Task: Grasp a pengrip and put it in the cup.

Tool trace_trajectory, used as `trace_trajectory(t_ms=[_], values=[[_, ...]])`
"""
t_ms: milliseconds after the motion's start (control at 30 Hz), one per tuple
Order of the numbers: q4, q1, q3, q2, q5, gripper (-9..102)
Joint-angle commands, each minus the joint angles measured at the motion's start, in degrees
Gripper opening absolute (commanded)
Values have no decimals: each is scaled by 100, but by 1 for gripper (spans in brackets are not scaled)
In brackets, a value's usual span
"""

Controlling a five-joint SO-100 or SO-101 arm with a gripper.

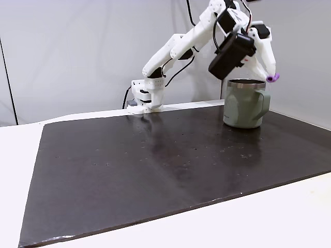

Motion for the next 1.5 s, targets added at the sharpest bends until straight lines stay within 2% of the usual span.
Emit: trace_trajectory(t_ms=[0, 367, 700, 1200, 1267, 1367, 1467], values=[[264, -44, 167, 1063, 9, 0], [1204, -1195, 1485, 1925, -545, 0], [1635, -1925, 2663, 2953, -932, 0], [1011, -1652, 4553, 3946, -712, 1], [1011, -1679, 4562, 3946, -694, 5], [1011, -1731, 4588, 3946, -686, 26], [1011, -1758, 4588, 3946, -650, 35]])
